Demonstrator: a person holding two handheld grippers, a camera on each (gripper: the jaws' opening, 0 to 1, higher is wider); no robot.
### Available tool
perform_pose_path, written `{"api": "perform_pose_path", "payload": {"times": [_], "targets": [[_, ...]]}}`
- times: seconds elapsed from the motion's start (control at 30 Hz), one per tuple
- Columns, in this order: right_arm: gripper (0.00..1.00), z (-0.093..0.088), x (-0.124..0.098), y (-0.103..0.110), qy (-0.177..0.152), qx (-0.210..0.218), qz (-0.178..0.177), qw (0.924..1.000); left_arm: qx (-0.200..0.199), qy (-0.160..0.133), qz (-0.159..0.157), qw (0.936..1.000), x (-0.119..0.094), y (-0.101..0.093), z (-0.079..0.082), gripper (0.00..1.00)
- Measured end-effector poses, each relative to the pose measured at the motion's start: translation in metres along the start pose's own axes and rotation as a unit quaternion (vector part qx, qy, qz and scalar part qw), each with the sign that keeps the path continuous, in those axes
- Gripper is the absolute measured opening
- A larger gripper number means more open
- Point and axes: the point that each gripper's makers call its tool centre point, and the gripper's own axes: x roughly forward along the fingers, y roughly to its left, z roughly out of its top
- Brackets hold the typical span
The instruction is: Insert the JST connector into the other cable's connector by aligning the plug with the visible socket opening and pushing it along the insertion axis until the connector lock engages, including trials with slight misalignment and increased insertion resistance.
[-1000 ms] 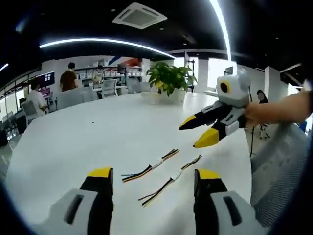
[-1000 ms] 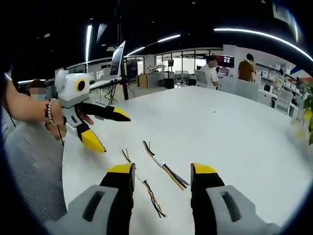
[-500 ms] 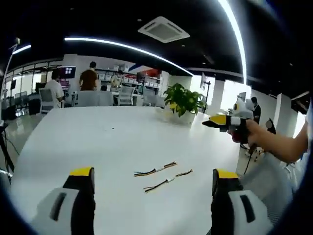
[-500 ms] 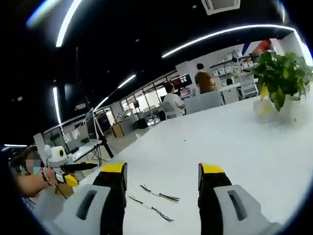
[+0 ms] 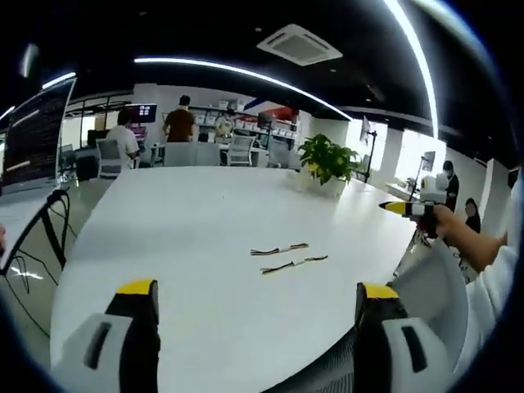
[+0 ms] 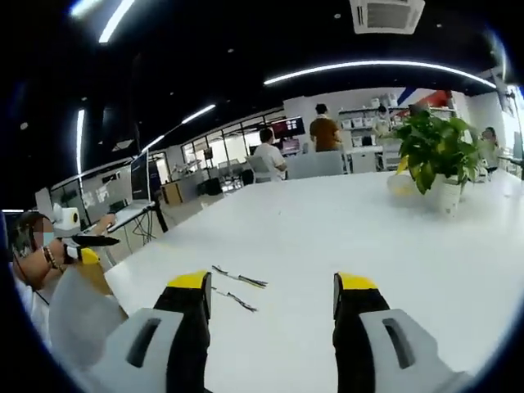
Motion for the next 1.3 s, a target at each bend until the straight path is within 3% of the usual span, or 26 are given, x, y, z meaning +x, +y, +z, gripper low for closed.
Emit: {"api": "perform_pose_path", "payload": {"times": [0.1,0.23,0.27,0.3,0.47,0.6,0.7,0.8,0.87,1.0,1.13,1.3], "targets": [[0.57,-0.019,-0.004,0.007,0.037,-0.019,-0.003,0.9991,-0.001,0.027,0.001,0.9996,-0.005,-0.007,-0.017,0.99],[0.56,-0.038,-0.001,0.018,0.059,-0.037,0.007,0.9976,-0.006,0.043,-0.008,0.9990,-0.004,-0.017,-0.035,0.99],[0.55,-0.052,0.001,0.023,0.085,-0.034,0.018,0.9956,-0.023,0.051,-0.003,0.9984,-0.004,-0.014,-0.039,0.98],[0.55,-0.060,0.002,0.024,0.100,-0.032,0.021,0.9942,-0.072,0.031,0.002,0.9969,-0.004,-0.010,-0.032,0.96],[0.57,-0.077,0.011,0.036,0.125,-0.053,0.038,0.9899,-0.072,0.034,0.012,0.9968,0.001,-0.005,-0.036,0.97],[0.57,-0.088,0.015,0.045,0.153,-0.084,0.056,0.9829,-0.053,0.068,0.018,0.9961,0.009,-0.005,-0.051,0.96],[0.56,-0.098,0.014,0.046,0.179,-0.112,0.060,0.9756,-0.060,0.088,0.013,0.9943,0.017,-0.006,-0.063,0.94],[0.53,-0.112,0.011,0.043,0.211,-0.103,0.056,0.9704,-0.102,0.138,0.000,0.9853,0.017,-0.010,-0.083,0.88],[0.52,-0.119,0.009,0.045,0.231,-0.090,0.070,0.9663,-0.109,0.138,0.005,0.9844,0.019,-0.007,-0.086,0.88],[0.53,-0.118,0.010,0.047,0.226,-0.089,0.073,0.9674,-0.107,0.117,0.008,0.9873,0.017,-0.007,-0.080,0.89],[0.53,-0.122,0.008,0.048,0.232,-0.078,0.075,0.9667,-0.122,0.130,0.003,0.9840,0.017,-0.010,-0.085,0.88],[0.53,-0.123,0.008,0.050,0.233,-0.072,0.078,0.9667,-0.131,0.123,-0.003,0.9837,0.017,-0.012,-0.083,0.88]]}}
